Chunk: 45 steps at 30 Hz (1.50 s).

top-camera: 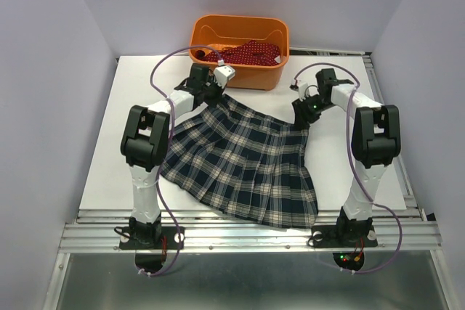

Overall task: Fold and stack the skirts
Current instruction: Flatten the skirt out

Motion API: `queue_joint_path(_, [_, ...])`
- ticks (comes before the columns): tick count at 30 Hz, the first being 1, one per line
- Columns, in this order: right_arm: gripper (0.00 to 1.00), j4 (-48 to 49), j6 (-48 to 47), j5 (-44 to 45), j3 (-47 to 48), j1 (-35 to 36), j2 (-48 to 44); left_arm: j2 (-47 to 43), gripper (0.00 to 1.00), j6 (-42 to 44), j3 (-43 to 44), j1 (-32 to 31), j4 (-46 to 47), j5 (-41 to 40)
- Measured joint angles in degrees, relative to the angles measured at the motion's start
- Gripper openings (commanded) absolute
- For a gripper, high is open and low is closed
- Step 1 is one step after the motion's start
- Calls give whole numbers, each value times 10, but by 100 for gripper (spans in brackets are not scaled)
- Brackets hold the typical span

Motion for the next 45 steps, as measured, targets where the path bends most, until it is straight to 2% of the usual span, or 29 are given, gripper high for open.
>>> queue_joint_path(1, [29, -7, -2, 0, 1, 0, 0, 0, 0, -1, 0, 0, 0, 1])
queue_joint_path(3, [20, -24, -13, -2, 6, 0, 1, 0, 0, -2, 0, 2, -2, 3])
queue_joint_path(4, [12, -32, -17, -4, 10, 0, 1, 0, 0, -3, 0, 4, -3, 3])
queue_joint_path(6, [7, -38, -20, -5, 12, 0, 1, 0, 0, -6, 0, 5, -4, 4])
queue_joint_path(7, [1, -41, -21, -6, 13, 0, 1, 0, 0, -7, 0, 6, -4, 4])
queue_joint_path(8, [1, -43, -22, -6, 13, 0, 1, 0, 0, -10, 0, 7, -4, 5])
queue_joint_path(11, [1, -50, -24, -8, 13, 0, -4, -1, 0, -14, -3, 10, -4, 8])
queue_joint_path(12, [4, -51, -24, -9, 13, 0, -6, -2, 0, -15, -5, 12, -5, 9])
queue_joint_path(13, [16, -53, -24, -9, 13, 0, -9, -3, 0, -16, -7, 12, -4, 9])
queue_joint_path(14, [36, -55, -23, -10, 13, 0, -14, -7, 0, -16, -12, 14, -5, 10])
queue_joint_path(17, [49, -61, -19, -12, 14, 0, -28, -13, 0, -17, -14, 15, -8, 11])
queue_joint_path(29, [53, -94, -27, -21, 57, 0, -28, -17, 0, -19, -14, 15, -9, 16])
queue_joint_path(38, [50, -144, -62, -16, 111, 15, 39, -17, 0, -19, -14, 15, -9, 18])
queue_joint_path(43, [34, -179, -85, -12, 115, 25, 51, -17, 0, -19, -14, 15, -9, 18])
queue_joint_path(45, [24, -184, -93, -12, 115, 27, 51, -17, 0, -20, -14, 15, -9, 18])
